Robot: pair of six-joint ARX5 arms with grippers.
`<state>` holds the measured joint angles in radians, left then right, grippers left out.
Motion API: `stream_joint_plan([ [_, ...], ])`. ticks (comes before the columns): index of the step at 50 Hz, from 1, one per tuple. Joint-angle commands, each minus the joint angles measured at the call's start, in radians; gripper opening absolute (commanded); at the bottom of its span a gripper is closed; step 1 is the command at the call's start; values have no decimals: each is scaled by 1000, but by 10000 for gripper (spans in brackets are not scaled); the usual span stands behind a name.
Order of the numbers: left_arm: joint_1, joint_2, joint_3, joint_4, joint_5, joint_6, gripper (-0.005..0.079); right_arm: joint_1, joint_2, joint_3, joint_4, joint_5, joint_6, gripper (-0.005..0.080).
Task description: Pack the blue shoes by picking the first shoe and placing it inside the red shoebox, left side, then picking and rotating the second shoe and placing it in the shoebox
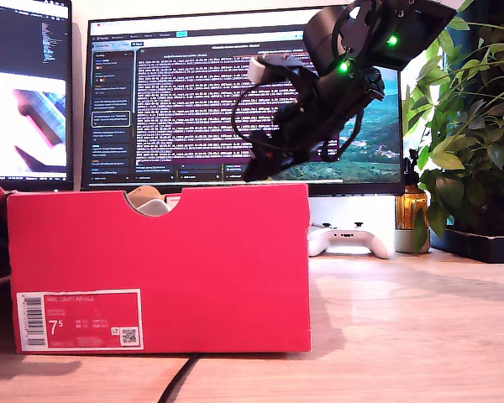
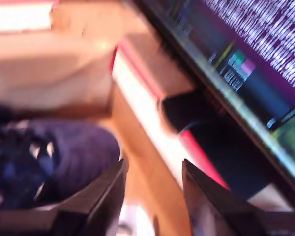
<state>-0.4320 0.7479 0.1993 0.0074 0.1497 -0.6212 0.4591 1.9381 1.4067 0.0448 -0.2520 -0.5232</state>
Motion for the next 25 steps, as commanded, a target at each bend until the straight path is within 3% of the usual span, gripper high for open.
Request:
stream_joint_plan([
  [1,-2,0,5,8,-1,0,-19,5,-11,15,13,-3,34,326],
  [8,-2,0,5,8,-1,0,-19,5,-68,15,14,-2,156,265],
  [16,-2,0,5,8,-1,0,-19,-17,-150,15,-5,-3,320,-23],
  [25,-2,0,5,8,-1,0,-19,-49,-239,15,-109,43,489,-11],
])
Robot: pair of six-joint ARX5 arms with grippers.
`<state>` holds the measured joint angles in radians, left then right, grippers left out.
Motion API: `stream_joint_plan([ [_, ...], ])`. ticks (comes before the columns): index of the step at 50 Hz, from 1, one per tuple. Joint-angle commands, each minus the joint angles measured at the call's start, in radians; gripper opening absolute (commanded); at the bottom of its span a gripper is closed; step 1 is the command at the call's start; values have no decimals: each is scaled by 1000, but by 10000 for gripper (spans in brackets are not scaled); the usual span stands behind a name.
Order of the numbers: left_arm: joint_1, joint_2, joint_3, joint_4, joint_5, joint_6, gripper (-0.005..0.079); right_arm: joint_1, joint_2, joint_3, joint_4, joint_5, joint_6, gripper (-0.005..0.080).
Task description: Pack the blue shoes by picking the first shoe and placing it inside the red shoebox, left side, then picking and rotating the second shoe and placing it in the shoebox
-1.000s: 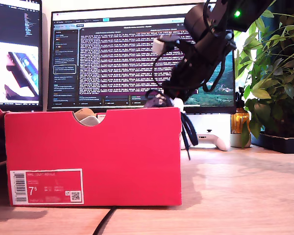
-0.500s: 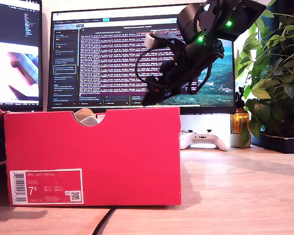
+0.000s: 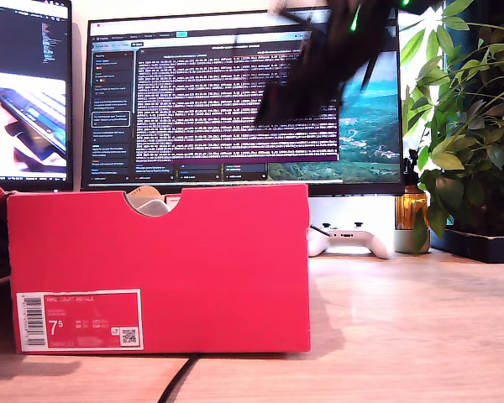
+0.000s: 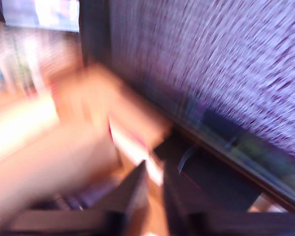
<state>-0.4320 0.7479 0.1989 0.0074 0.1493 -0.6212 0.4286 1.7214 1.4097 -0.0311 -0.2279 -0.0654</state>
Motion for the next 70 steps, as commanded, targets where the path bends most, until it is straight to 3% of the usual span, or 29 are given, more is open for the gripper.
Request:
stream_joint_plan([
  [1,-2,0,5,8,-1,0,-19,-21,-31,12,-53,31,36,-11],
  [12,-2,0,5,8,-1,0,-19,-132,-93,12,-294,47,113,-11],
  [19,-2,0,5,8,-1,0,-19,-204,-97,12,-404,48,75,-11],
  [44,-2,0,5,8,0,0,-19,-249,-207,12,-457,56,23,-11],
  [55,-10,-6,6,-23,80,56,-19,-272,-227,11,-533,55,-4,-11],
  [70,-32,-156,18,-223,51,103,-19,-305,-271,10,-558,55,-35,-11],
])
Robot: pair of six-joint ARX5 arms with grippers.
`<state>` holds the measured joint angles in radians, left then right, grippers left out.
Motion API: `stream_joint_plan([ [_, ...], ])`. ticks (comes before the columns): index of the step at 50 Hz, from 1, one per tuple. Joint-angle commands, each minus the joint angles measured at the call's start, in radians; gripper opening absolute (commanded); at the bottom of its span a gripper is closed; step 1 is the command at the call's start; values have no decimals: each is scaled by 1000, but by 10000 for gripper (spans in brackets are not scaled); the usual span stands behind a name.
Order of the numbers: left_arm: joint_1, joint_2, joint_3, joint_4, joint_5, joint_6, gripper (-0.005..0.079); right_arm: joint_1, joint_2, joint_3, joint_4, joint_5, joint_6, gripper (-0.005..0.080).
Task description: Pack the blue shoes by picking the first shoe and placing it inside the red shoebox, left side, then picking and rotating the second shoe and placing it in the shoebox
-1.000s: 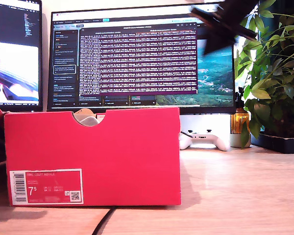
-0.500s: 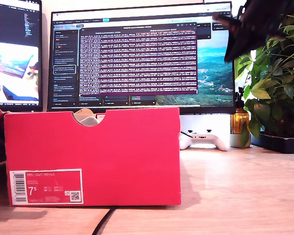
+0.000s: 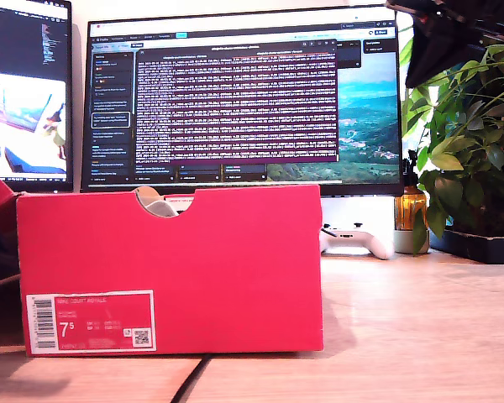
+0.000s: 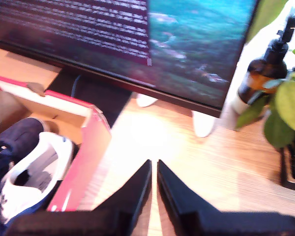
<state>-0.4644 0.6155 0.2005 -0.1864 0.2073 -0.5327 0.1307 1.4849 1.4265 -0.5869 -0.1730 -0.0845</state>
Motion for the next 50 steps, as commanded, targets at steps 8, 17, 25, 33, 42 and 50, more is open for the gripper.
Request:
stream_joint_plan([
  [8,-2,-133,50,-170,-69,19,-19,-9,-39,-8,-32,0,-21,-11],
  [17,-3,-242,96,-213,-129,91,-19,-9,-72,-72,-6,0,-21,-11],
  [25,-3,-269,114,-206,-192,175,-19,-10,-177,-250,84,0,-16,-11],
  [33,-2,-269,114,-179,-253,256,-19,-14,-294,-424,143,0,-16,-11],
  [42,-2,-269,114,-125,-414,281,-19,-14,-437,-591,212,0,11,-11],
  [50,30,-269,114,-72,-502,323,-19,-16,-562,-694,247,3,9,-10],
])
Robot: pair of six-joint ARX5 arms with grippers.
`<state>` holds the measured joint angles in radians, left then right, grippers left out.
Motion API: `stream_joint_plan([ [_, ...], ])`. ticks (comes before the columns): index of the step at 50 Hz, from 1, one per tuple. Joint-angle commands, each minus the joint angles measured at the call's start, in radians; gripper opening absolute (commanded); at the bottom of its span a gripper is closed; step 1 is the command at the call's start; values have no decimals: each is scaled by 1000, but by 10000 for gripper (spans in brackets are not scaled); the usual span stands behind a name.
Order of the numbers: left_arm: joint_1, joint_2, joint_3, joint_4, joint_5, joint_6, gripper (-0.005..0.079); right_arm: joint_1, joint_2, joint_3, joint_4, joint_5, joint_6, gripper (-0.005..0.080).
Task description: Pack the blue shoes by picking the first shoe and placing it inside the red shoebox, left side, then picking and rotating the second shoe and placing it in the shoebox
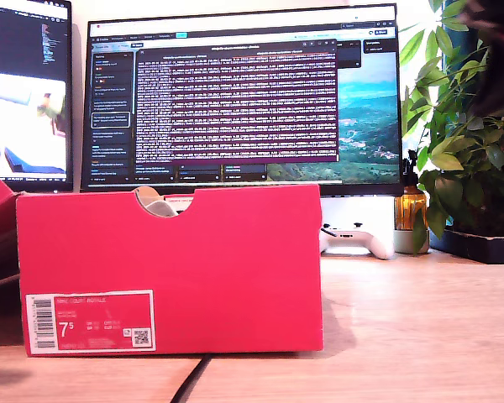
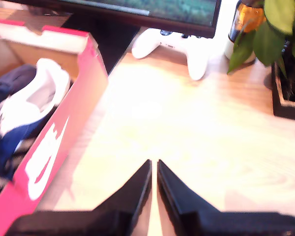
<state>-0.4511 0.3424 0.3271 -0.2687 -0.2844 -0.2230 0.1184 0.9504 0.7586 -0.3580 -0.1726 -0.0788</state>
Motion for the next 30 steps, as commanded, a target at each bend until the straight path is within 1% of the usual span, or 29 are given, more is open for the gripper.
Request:
stream_joint_plan([
  [1,24,4,-13,13,-13,13,-19,-4,-42,-35,18,5,4,-11],
  [6,73,4,-20,29,-12,15,-19,-4,-105,-61,12,31,3,-11],
  [11,140,3,-61,108,-1,25,-19,-4,-166,-71,-9,54,3,-11],
  [18,237,4,-84,175,140,90,-19,-8,-222,-72,-35,76,0,-11],
  [22,297,4,-92,188,169,93,-19,-23,-240,-77,-49,77,3,-11],
  [27,368,5,-94,193,239,102,-19,-48,-269,-106,-55,79,9,-11],
  [29,392,4,-95,194,251,105,-19,-64,-286,-122,-56,79,21,-11],
  [30,404,4,-96,194,253,154,-19,-70,-298,-131,-52,79,32,-11],
])
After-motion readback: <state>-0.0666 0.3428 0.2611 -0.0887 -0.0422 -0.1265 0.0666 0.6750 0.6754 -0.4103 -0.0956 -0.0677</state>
